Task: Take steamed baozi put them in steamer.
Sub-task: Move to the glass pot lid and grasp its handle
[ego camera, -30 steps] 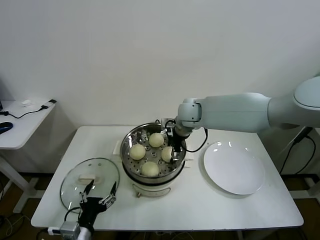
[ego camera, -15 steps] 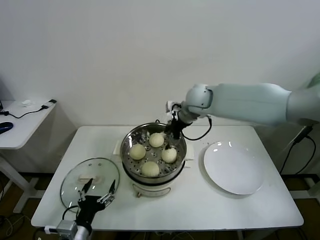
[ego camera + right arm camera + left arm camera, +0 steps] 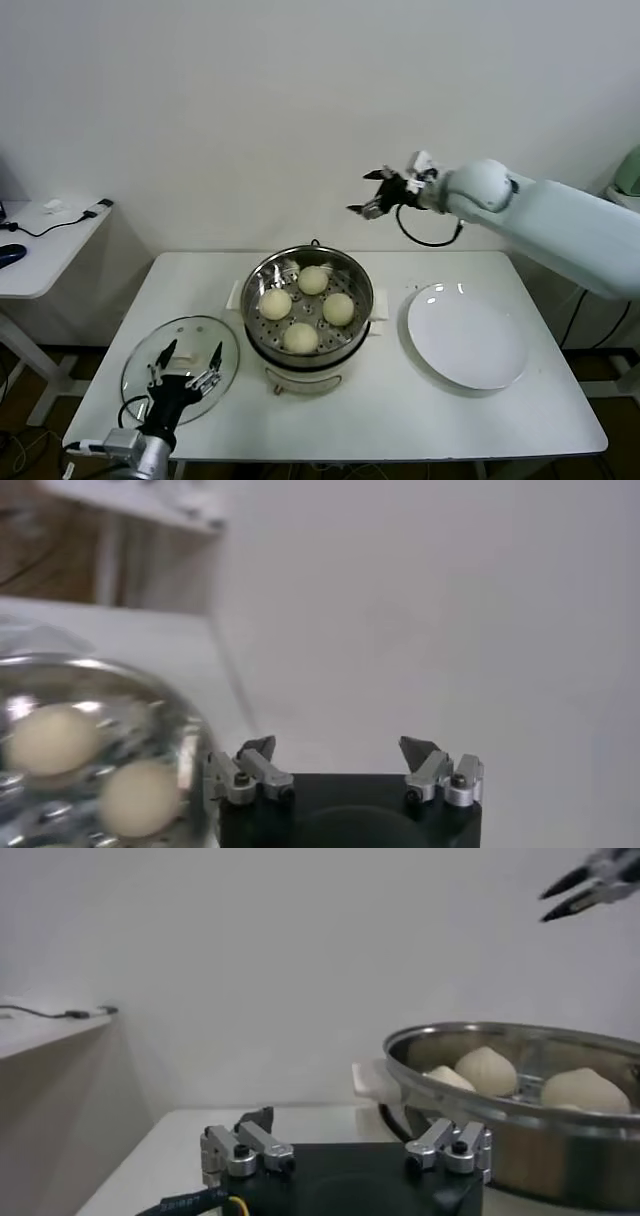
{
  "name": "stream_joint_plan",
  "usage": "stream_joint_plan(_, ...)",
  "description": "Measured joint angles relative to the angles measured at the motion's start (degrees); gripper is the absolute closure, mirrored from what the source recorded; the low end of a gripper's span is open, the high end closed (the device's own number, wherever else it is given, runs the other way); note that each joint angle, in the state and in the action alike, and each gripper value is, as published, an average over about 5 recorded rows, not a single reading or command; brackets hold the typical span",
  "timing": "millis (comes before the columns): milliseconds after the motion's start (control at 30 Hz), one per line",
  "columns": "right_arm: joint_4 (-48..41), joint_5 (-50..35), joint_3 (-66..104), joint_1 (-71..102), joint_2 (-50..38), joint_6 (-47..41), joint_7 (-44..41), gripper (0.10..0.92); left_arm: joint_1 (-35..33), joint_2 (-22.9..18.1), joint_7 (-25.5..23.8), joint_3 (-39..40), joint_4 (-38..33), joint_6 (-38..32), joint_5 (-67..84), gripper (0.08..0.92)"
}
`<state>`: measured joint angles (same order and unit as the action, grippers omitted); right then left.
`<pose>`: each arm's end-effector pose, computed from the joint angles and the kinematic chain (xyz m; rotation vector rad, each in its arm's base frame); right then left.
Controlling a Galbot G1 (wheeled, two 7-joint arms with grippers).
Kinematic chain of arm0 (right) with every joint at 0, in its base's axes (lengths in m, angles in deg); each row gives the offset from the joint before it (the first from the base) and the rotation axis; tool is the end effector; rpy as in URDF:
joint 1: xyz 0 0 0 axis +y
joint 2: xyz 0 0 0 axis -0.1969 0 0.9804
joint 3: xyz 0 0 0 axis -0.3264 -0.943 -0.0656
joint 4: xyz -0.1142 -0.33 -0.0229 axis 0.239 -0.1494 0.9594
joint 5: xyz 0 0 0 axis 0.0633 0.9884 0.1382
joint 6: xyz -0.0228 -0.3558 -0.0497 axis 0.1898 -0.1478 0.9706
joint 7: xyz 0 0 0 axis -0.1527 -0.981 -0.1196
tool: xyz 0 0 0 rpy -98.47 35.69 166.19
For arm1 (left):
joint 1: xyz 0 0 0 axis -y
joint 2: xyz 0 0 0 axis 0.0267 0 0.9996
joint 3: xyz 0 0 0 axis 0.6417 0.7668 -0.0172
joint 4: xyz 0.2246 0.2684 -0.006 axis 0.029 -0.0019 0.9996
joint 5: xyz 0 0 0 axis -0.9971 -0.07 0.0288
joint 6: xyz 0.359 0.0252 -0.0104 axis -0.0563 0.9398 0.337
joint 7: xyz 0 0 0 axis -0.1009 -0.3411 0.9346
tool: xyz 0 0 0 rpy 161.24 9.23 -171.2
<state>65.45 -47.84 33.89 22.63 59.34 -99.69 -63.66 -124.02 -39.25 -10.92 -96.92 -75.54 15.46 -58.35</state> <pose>0.5286 -0.0836 -0.0597 1.0209 -2.6024 0.8655 0.1595 0.0657 -0.3006 -0.0722 -2.9647 -0.0079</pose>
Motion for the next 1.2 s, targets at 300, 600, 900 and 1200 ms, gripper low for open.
stream_joint_plan(300, 5.6, 8.2, 33.3, 31.8, -6.8, 5.4, 6.1, 0.203, 2.3, 0.5, 0.0, -0.1, 2.4, -2.3, 0.1, 0.177)
stream_joint_plan(600, 9.7, 13.4, 65.8, 65.5, 1.4, 13.8, 8.1, 0.203, 3.7, 0.4, 1.1, 0.0, 4.7, -5.7, -3.0, 0.177)
stream_joint_plan(900, 12.3, 18.4, 82.6, 90.2, 14.9, 24.0, 9.1, 0.203, 3.4, 0.1, 3.2, -0.1, 6.0, -8.0, -6.9, 0.177)
stream_joint_plan(1200, 12.8, 21.9, 87.3, 102.0, 24.6, 29.8, 9.4, 0.203, 2.7, 0.0, 5.8, -0.3, 7.3, -10.6, -11.8, 0.177)
